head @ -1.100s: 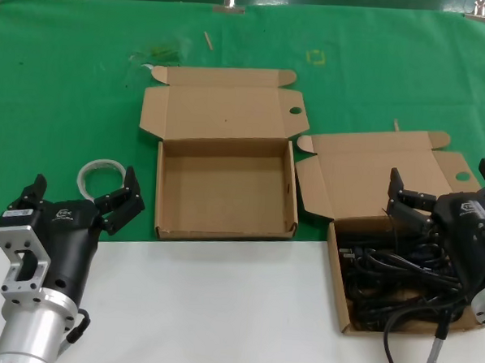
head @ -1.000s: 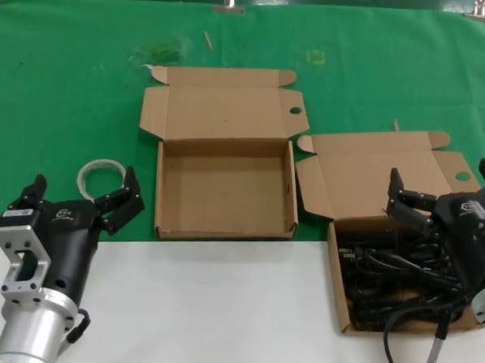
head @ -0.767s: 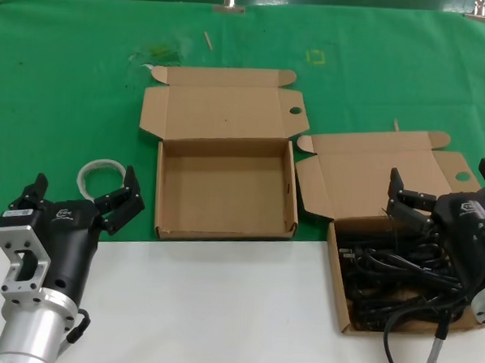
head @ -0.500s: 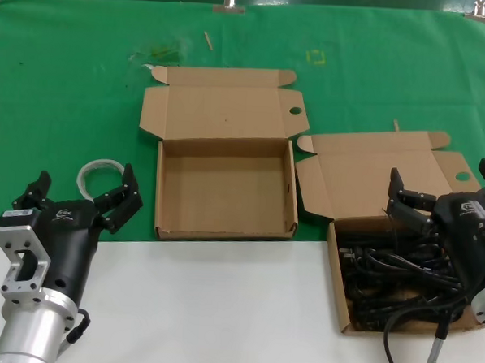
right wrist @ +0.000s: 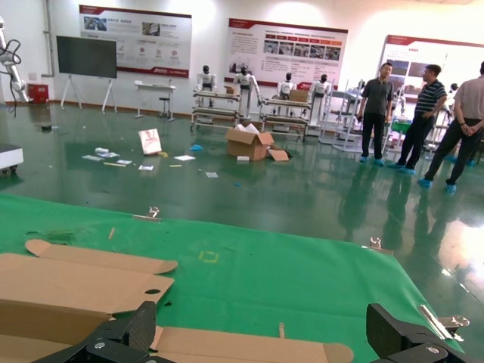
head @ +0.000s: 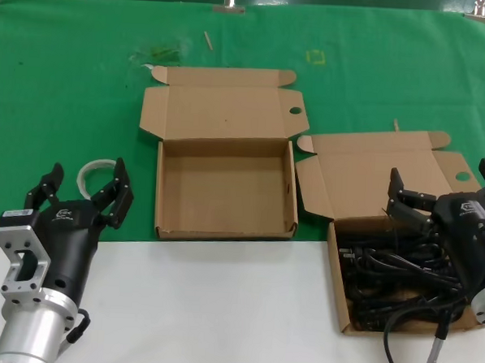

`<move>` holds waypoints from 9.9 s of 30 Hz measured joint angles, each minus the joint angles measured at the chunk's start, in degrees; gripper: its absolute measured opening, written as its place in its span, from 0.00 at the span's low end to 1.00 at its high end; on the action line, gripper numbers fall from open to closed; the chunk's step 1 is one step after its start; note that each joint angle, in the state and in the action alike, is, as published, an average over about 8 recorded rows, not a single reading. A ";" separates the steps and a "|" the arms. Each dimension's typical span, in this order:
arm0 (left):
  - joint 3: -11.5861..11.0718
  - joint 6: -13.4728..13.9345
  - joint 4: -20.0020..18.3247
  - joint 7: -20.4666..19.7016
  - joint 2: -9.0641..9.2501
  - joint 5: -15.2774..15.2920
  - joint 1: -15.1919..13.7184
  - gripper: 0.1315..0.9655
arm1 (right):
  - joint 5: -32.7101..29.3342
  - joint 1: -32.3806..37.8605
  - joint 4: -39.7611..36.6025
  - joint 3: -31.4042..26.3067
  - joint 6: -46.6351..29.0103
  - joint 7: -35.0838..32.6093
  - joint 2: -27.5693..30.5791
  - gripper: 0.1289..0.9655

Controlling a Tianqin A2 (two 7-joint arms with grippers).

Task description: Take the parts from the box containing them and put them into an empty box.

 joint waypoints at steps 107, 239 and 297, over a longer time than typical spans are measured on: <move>0.01 -0.01 0.00 -0.01 0.01 0.00 0.00 0.03 | -25.53 41.27 -27.05 -27.02 -67.79 -13.43 33.05 1.00; 0.00 0.00 0.00 0.00 0.01 0.00 0.00 0.03 | -34.07 53.07 -33.11 -34.25 -53.99 -11.65 4.74 0.21; 0.01 -0.01 0.00 -0.01 0.01 0.00 0.00 0.03 | -31.73 56.77 -52.39 -34.60 -43.56 -24.54 -4.73 0.35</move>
